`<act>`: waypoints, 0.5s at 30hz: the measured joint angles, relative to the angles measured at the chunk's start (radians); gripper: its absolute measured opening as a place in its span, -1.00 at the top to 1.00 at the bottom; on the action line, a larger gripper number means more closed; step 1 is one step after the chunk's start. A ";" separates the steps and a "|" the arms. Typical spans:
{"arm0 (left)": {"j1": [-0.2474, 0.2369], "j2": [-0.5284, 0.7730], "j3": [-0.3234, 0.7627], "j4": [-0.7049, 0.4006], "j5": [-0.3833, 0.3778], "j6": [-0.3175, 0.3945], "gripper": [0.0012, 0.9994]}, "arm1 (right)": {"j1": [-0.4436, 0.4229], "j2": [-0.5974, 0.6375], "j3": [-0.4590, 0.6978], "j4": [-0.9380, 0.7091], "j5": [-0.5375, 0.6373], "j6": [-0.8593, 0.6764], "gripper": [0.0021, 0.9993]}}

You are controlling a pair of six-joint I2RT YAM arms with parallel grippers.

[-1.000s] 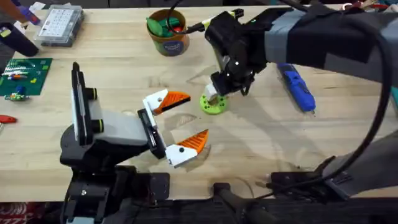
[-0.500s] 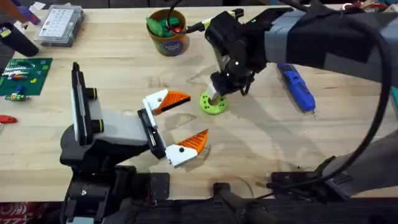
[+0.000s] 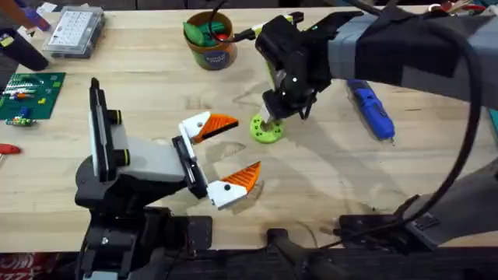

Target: Pick up the gripper from the table and insert it into the empty holder that is missing its gripper. Then pick up a screw, insert it into the mounting hole, and use the screwdriver to tighten it. Finally, clean up the table by picking up the vegetable and placing it into the bucket.

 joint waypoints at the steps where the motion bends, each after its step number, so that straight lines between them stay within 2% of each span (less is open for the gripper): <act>1: 0.000 0.000 0.000 0.000 0.000 0.000 -0.98 | 0.000 0.000 0.000 0.001 0.000 0.000 0.37; 4: 0.000 0.000 0.000 0.000 0.000 0.000 -0.98 | 0.000 0.000 0.000 0.001 0.000 -0.002 0.52; 8: 0.000 0.000 0.000 0.000 0.000 0.000 -0.98 | 0.000 0.000 0.000 0.003 0.000 0.000 0.97; 15: 0.000 0.000 0.000 0.000 0.000 0.000 -0.98 | 0.000 0.000 0.000 0.003 0.000 0.000 1.00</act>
